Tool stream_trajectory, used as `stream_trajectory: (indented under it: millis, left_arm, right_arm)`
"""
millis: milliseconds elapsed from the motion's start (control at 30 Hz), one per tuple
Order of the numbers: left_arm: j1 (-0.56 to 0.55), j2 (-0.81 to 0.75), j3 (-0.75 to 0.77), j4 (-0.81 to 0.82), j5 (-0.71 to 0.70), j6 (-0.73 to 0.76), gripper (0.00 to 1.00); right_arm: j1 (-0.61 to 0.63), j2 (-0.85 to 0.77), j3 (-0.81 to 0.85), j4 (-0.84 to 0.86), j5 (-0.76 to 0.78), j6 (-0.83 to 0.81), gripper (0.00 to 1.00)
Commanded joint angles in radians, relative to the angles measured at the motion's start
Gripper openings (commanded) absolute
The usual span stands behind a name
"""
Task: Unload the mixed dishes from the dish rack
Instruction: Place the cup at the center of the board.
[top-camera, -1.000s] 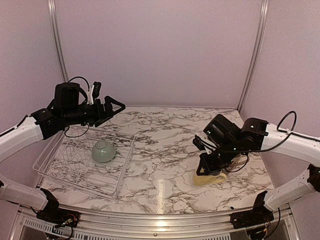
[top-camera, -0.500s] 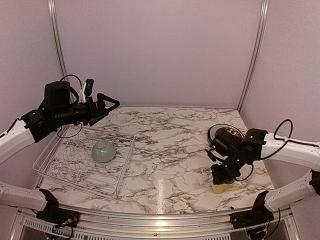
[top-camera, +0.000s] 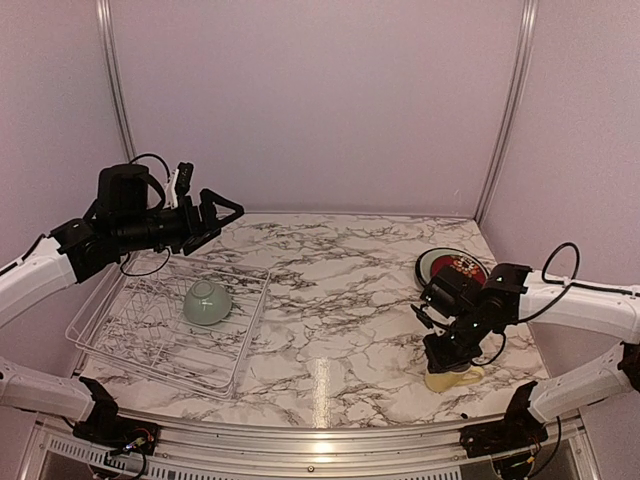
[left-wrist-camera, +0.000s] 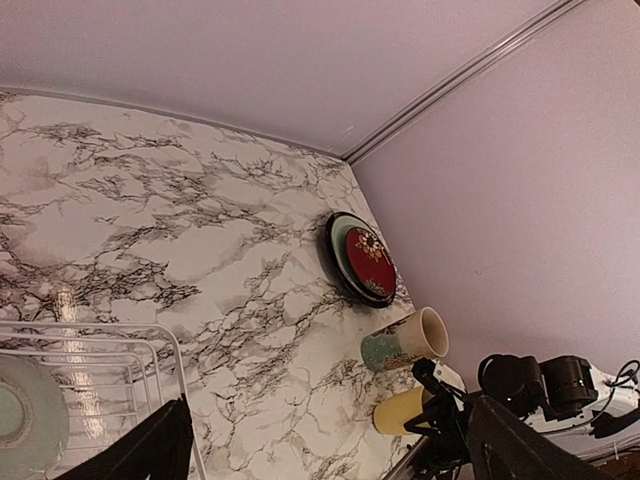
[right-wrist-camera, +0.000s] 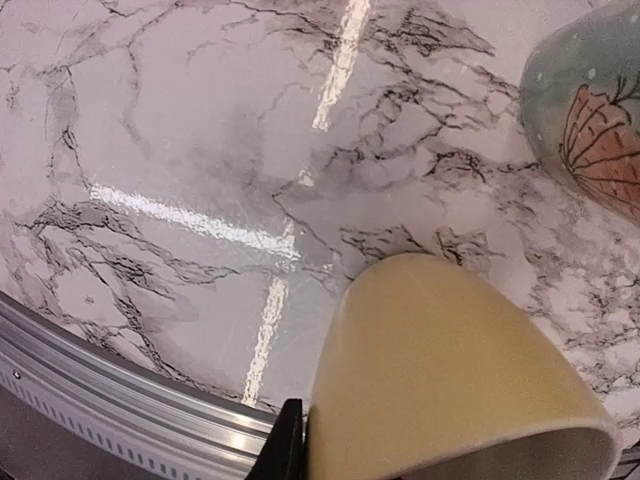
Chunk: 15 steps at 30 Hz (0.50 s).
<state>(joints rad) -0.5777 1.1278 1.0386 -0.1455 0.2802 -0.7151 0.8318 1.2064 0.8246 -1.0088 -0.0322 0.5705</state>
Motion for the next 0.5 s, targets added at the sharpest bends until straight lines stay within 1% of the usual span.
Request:
stream_trajectory:
  millis: [0,100,200,267,367,467]
  left_arm:
    - [-0.004,0.004,0.001,0.008,0.000,0.001,0.99]
    - [-0.005,0.002,0.003,-0.007,-0.008,0.013,0.99]
    - [-0.006,-0.007,0.008,-0.055,-0.042,0.038,0.99]
    - [-0.006,-0.018,0.012,-0.103,-0.087,0.059,0.99]
    - [-0.006,-0.042,0.008,-0.171,-0.145,0.090,0.99]
    - [-0.005,-0.056,0.008,-0.246,-0.208,0.113,0.99]
  right_arm:
    - [-0.007,0.000,0.007,0.012,0.028,-0.005,0.19]
    - [-0.007,-0.002,0.022,0.003,0.066,-0.007,0.32]
    - [-0.007,-0.006,0.048,-0.030,0.091,-0.011,0.43]
    - [-0.007,-0.016,0.083,-0.060,0.106,-0.012,0.51]
    - [-0.007,-0.046,0.145,-0.097,0.122,-0.015,0.66]
    - [-0.007,-0.072,0.198,-0.103,0.120,-0.028,0.77]
